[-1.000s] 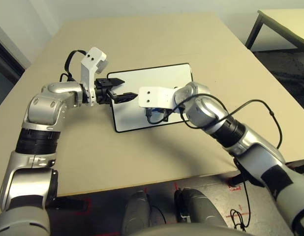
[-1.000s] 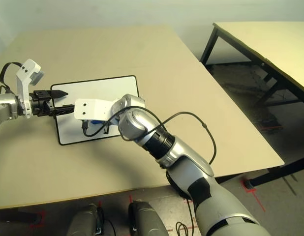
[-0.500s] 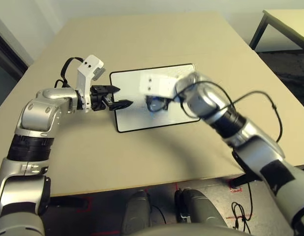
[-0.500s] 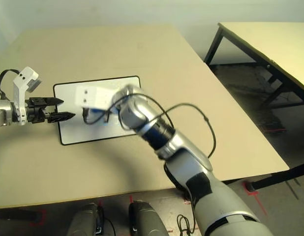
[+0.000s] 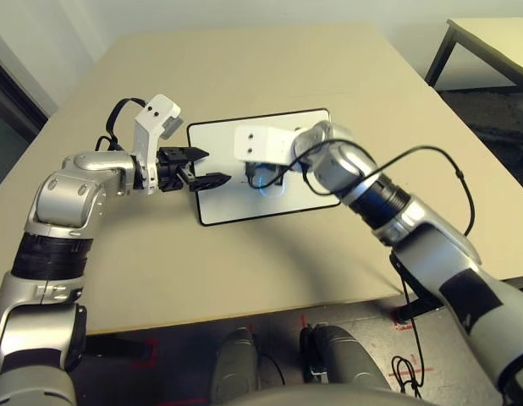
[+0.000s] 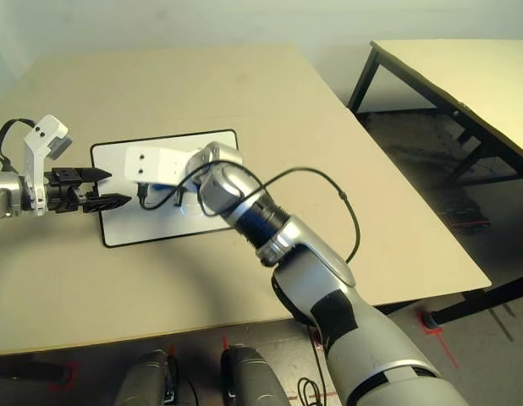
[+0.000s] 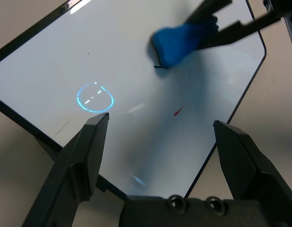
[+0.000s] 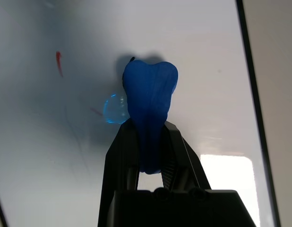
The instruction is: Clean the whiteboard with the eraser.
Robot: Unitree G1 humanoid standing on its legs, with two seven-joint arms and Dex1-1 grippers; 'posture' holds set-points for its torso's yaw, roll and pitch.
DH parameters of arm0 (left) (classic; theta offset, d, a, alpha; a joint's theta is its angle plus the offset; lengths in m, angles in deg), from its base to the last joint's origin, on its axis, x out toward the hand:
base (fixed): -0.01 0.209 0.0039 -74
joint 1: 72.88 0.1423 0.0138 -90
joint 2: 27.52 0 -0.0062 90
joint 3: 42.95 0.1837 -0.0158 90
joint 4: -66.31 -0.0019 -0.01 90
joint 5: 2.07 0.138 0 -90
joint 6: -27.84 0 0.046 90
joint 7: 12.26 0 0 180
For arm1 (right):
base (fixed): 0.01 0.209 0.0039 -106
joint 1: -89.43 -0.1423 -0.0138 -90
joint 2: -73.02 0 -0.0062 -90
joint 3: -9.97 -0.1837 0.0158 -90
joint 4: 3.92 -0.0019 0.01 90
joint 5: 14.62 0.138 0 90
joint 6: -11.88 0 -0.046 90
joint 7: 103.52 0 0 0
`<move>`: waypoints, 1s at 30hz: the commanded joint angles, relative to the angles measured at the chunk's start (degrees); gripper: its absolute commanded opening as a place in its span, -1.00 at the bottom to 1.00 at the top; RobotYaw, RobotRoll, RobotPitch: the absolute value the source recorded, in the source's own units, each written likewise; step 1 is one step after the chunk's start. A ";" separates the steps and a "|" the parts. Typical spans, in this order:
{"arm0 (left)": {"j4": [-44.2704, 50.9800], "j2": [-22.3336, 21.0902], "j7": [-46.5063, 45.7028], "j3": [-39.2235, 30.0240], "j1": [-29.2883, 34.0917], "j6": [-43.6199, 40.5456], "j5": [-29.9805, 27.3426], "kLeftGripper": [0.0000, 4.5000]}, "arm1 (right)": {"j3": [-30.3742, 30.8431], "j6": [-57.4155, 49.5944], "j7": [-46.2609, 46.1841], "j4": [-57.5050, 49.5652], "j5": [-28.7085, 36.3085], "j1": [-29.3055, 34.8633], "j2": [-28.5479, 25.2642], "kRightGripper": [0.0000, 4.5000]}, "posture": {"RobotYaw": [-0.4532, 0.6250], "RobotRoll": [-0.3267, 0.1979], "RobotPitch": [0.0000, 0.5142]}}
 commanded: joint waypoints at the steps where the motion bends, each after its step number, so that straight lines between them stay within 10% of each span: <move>1: 1.38 -0.29 -0.12 -0.05 0.92 -0.85 -0.34 1.00 | 0.95 -0.06 0.31 0.68 -1.55 3.28 -1.98 -0.74 | -0.15 0.25 -0.59; 30: 1.43 -0.77 0.03 0.61 1.27 -0.80 -0.33 1.00 | 5.58 -5.20 10.53 -14.05 -5.42 7.32 -5.07 -0.74 | -0.13 0.25 -0.63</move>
